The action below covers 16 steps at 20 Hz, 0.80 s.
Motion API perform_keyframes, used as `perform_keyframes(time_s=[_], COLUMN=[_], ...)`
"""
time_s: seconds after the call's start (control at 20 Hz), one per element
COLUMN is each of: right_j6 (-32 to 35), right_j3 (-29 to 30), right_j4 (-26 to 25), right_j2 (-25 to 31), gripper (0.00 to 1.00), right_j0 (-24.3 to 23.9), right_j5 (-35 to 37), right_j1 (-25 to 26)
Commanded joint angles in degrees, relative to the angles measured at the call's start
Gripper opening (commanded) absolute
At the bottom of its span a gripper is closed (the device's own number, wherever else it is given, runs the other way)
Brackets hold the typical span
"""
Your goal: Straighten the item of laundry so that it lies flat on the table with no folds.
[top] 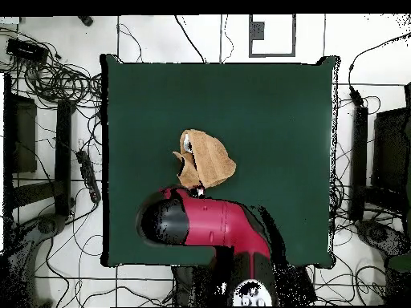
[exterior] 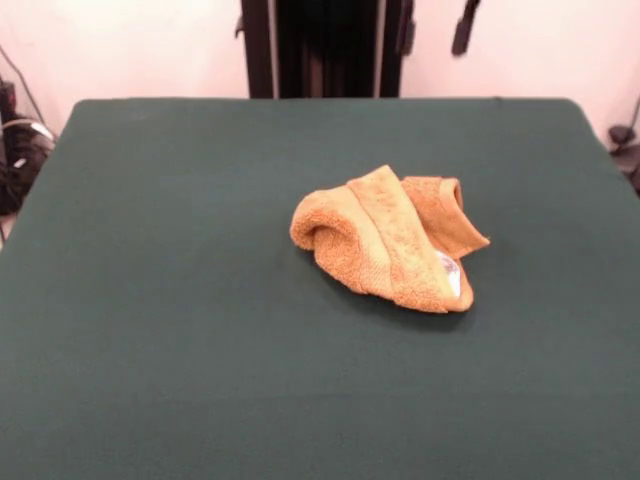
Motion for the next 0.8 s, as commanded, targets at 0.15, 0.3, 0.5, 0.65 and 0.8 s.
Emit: perform_keyframes(time_s=[0.15, 0.3, 0.5, 0.65, 0.8], right_j6=[9.4, 9.2, 8.6, 8.0, 7.0], right_j3=[-15.6, -17.0, -19.8, -21.7, -22.6], right_j4=[-2.5, -1.6, -1.3, -1.2, -1.3], right_j2=[0.6, 1.1, 0.3, 0.1, 1.1], gripper=[1.00, 1.00, 1.00, 1.00, 1.00], right_j0=[1.1, 0.6, 0.9, 0.7, -0.4], right_j5=[-7.2, -9.5, -10.2, -10.7, -12.0], right_j1=[19.9, 22.9, 25.5, 28.4, 31.5])
